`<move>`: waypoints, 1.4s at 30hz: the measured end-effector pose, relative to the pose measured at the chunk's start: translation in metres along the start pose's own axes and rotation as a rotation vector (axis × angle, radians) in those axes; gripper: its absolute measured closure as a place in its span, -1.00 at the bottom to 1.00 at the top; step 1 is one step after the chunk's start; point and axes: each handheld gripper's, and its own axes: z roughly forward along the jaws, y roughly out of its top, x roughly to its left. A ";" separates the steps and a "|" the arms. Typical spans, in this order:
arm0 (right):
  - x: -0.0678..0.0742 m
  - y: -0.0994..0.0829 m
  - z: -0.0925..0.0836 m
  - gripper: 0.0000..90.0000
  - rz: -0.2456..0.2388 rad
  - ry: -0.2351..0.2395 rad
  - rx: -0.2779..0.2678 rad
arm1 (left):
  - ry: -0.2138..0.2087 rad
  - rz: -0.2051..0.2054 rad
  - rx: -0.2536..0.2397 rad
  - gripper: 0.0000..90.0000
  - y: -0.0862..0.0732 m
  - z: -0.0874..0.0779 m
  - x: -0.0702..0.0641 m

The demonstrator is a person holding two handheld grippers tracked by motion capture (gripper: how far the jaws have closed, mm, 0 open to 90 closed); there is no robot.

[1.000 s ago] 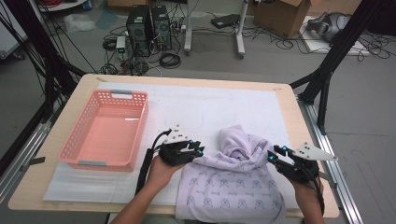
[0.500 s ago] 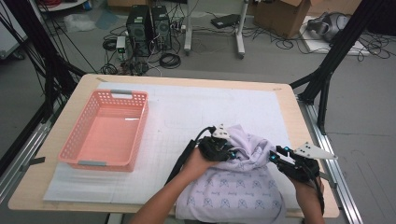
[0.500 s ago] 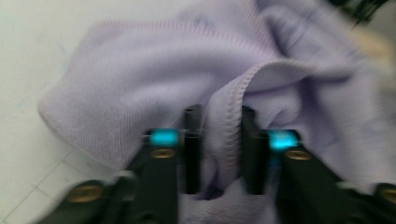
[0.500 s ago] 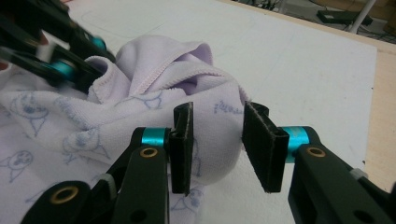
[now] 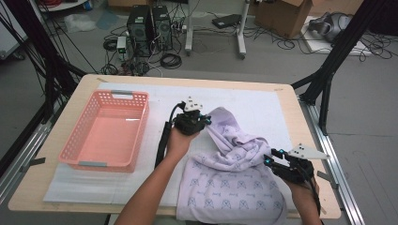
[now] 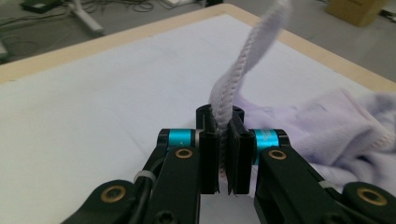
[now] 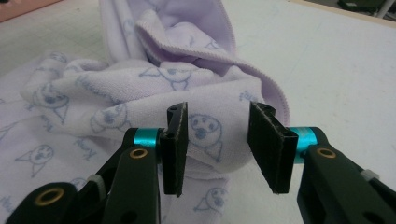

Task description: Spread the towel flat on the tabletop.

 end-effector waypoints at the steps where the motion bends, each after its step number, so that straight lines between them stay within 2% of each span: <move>1: 0.000 0.000 0.000 0.29 -0.002 0.003 -0.001 | 0.020 -0.006 -0.002 0.89 0.003 0.000 0.007; 5: -0.001 -0.001 0.000 0.30 -0.001 0.003 -0.002 | 0.104 -0.036 0.008 0.87 0.010 0.000 0.027; 6: -0.001 -0.002 0.000 0.30 0.005 0.003 -0.001 | 0.115 -0.059 0.011 0.81 0.009 0.001 0.029; 8: -0.003 -0.002 0.001 0.30 0.010 0.001 -0.003 | 0.097 -0.108 0.032 0.36 0.007 0.003 0.029; 9: -0.003 -0.002 0.000 0.30 0.010 -0.002 -0.001 | 0.070 -0.124 0.037 0.21 0.006 0.003 0.026; 10: -0.004 -0.003 0.001 0.30 0.015 -0.006 -0.005 | 0.061 -0.119 0.031 0.12 0.006 0.002 0.023; 12: -0.006 -0.003 0.000 0.30 0.020 -0.011 -0.008 | 0.040 -0.082 0.029 0.09 0.006 0.001 0.013; 16: -0.005 -0.003 -0.002 0.30 0.022 -0.016 -0.011 | -0.077 0.005 0.073 0.22 0.004 0.003 -0.012; 18: -0.005 -0.003 -0.003 0.30 0.022 -0.016 -0.011 | -0.157 0.015 0.097 0.30 0.001 0.008 -0.023; 21: -0.006 -0.003 -0.003 0.30 0.021 -0.019 -0.014 | -0.246 0.029 0.132 0.30 -0.003 0.019 -0.041; 23: -0.007 -0.003 -0.003 0.30 0.024 -0.020 -0.015 | -0.274 0.052 0.161 0.29 -0.006 0.029 -0.052; 24: -0.007 -0.004 -0.004 0.30 0.028 -0.020 -0.015 | -0.272 0.062 0.180 0.22 -0.008 0.036 -0.058; 26: -0.008 -0.004 -0.004 0.30 0.029 -0.019 -0.015 | -0.229 0.084 0.216 -0.05 -0.011 0.049 -0.067; 27: -0.008 -0.004 -0.003 0.30 0.028 -0.018 -0.013 | -0.216 0.086 0.227 -0.08 -0.013 0.055 -0.071; 30: -0.008 -0.005 -0.003 0.30 0.029 -0.014 -0.008 | -0.170 0.103 0.252 -0.04 -0.016 0.070 -0.077; 32: -0.009 -0.005 -0.002 0.30 0.029 -0.013 -0.008 | -0.146 0.128 0.252 0.18 -0.016 0.073 -0.080; 33: -0.009 -0.005 -0.002 0.30 0.030 -0.013 -0.008 | -0.146 0.132 0.243 0.28 -0.016 0.073 -0.080; 35: -0.010 -0.006 -0.002 0.30 0.034 -0.014 -0.007 | -0.168 0.154 0.236 0.62 -0.016 0.071 -0.079; 37: -0.010 -0.006 -0.002 0.31 0.037 -0.015 -0.008 | -0.183 0.163 0.226 0.72 -0.015 0.067 -0.077; 38: -0.011 -0.006 -0.002 0.31 0.036 -0.018 -0.009 | -0.190 0.153 0.215 0.73 -0.013 0.064 -0.075; 42: -0.012 -0.006 -0.003 0.30 0.045 -0.034 -0.013 | -0.239 0.058 0.101 0.73 0.000 0.034 -0.058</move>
